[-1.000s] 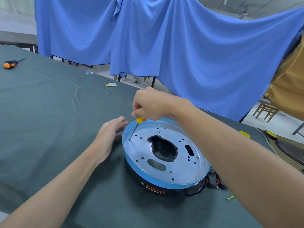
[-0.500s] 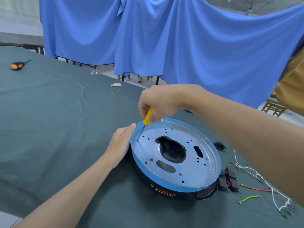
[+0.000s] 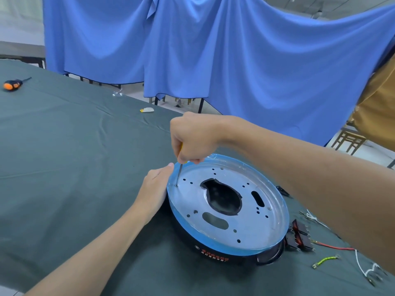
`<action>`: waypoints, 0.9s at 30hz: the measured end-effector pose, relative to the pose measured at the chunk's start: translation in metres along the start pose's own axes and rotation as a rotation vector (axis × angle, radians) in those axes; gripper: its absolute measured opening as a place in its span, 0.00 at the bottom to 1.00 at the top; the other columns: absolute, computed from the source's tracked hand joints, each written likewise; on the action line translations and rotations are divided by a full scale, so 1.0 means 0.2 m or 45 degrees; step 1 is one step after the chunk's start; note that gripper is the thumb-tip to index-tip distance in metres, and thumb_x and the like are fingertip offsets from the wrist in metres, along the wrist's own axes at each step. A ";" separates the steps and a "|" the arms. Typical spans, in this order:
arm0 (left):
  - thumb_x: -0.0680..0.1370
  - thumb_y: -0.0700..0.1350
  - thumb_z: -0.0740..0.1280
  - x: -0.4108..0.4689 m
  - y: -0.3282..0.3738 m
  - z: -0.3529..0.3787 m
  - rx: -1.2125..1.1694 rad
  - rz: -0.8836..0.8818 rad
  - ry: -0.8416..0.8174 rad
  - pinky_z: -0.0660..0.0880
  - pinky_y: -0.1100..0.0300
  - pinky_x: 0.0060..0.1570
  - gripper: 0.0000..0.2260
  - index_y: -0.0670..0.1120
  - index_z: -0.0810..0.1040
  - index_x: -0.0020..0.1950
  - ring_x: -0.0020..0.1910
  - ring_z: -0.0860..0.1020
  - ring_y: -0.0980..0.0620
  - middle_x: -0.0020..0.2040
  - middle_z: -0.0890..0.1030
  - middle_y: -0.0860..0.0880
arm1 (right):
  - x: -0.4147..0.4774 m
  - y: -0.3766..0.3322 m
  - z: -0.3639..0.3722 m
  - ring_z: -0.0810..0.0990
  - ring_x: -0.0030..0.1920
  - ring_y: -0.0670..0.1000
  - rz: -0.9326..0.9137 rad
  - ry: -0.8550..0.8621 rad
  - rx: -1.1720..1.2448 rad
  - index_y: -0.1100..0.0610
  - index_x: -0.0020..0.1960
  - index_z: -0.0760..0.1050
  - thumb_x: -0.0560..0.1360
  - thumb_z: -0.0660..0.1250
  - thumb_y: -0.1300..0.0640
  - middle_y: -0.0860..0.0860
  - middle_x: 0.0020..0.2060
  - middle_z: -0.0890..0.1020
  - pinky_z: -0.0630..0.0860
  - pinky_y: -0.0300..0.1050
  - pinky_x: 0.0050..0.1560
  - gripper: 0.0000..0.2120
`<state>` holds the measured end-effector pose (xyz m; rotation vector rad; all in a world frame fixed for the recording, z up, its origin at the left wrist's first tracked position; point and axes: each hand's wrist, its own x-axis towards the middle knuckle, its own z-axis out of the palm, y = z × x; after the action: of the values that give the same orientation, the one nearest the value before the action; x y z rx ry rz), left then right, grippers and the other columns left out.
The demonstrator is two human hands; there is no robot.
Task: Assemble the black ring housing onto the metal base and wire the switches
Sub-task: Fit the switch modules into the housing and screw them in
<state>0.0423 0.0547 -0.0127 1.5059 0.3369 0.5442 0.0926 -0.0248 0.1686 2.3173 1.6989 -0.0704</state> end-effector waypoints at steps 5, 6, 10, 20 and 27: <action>0.75 0.58 0.58 -0.01 0.01 0.01 -0.025 0.014 -0.023 0.63 0.52 0.46 0.26 0.33 0.74 0.43 0.40 0.67 0.48 0.40 0.71 0.44 | 0.01 0.03 -0.01 0.77 0.24 0.43 0.237 -0.072 0.335 0.61 0.36 0.79 0.75 0.65 0.63 0.47 0.23 0.80 0.77 0.36 0.37 0.09; 0.75 0.58 0.58 -0.01 0.01 0.01 -0.034 0.011 -0.019 0.62 0.52 0.45 0.25 0.33 0.73 0.42 0.39 0.66 0.47 0.39 0.70 0.44 | 0.00 0.05 0.00 0.77 0.23 0.44 0.281 -0.080 0.430 0.61 0.35 0.77 0.75 0.65 0.64 0.46 0.20 0.78 0.77 0.35 0.34 0.10; 0.74 0.57 0.58 0.00 0.01 0.02 -0.029 0.013 0.027 0.61 0.53 0.41 0.25 0.32 0.68 0.39 0.35 0.64 0.49 0.34 0.67 0.45 | 0.00 0.09 0.02 0.77 0.21 0.45 0.387 -0.111 0.654 0.61 0.35 0.74 0.78 0.64 0.64 0.47 0.18 0.77 0.80 0.39 0.37 0.12; 0.77 0.56 0.60 0.00 0.00 0.01 -0.036 0.032 0.022 0.61 0.53 0.43 0.23 0.36 0.66 0.37 0.36 0.66 0.49 0.34 0.69 0.46 | -0.02 0.03 -0.04 0.72 0.22 0.49 0.273 -0.265 0.306 0.59 0.37 0.70 0.77 0.68 0.56 0.52 0.26 0.75 0.70 0.34 0.25 0.13; 0.75 0.56 0.59 0.00 0.01 0.01 -0.020 0.026 0.046 0.57 0.52 0.44 0.24 0.36 0.61 0.37 0.38 0.60 0.46 0.36 0.63 0.45 | -0.04 0.03 -0.04 0.73 0.29 0.40 -0.124 0.026 -0.201 0.50 0.42 0.80 0.73 0.70 0.58 0.42 0.30 0.78 0.66 0.34 0.25 0.03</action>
<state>0.0436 0.0522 -0.0109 1.4874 0.3451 0.5899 0.0959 -0.0312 0.1793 2.1285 1.7590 0.0670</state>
